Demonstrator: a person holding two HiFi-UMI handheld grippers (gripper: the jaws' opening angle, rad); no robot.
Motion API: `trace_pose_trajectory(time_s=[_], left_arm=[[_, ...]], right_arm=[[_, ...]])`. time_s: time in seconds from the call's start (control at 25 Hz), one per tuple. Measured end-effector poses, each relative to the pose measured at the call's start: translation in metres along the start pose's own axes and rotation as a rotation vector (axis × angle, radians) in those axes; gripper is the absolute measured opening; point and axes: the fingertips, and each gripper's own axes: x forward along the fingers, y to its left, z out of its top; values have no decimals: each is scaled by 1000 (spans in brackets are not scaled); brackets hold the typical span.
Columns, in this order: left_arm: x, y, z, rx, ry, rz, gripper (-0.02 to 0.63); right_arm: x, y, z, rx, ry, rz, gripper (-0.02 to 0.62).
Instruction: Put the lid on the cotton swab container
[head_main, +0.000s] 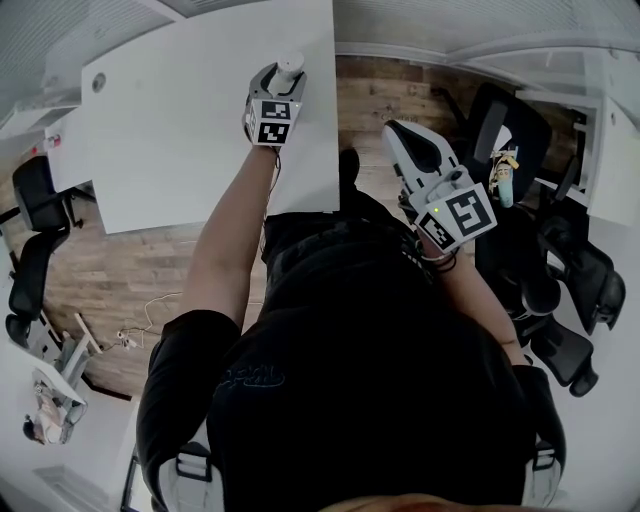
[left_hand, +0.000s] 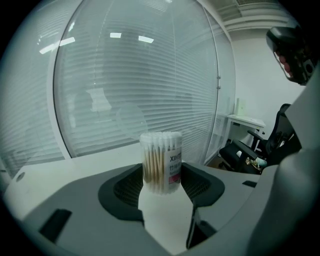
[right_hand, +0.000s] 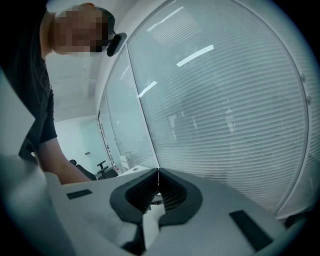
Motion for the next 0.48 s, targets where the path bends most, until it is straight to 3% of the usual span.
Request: trace_pose_trajectory(time_s=[0.2, 0.48], left_arm=[[-28, -7, 11, 27, -27, -15, 247], [-72, -10, 27, -2, -70, 10, 247]], right_arm=[[-1, 5, 8, -7, -26, 41, 23], [1, 12, 19, -21, -52, 114, 23]])
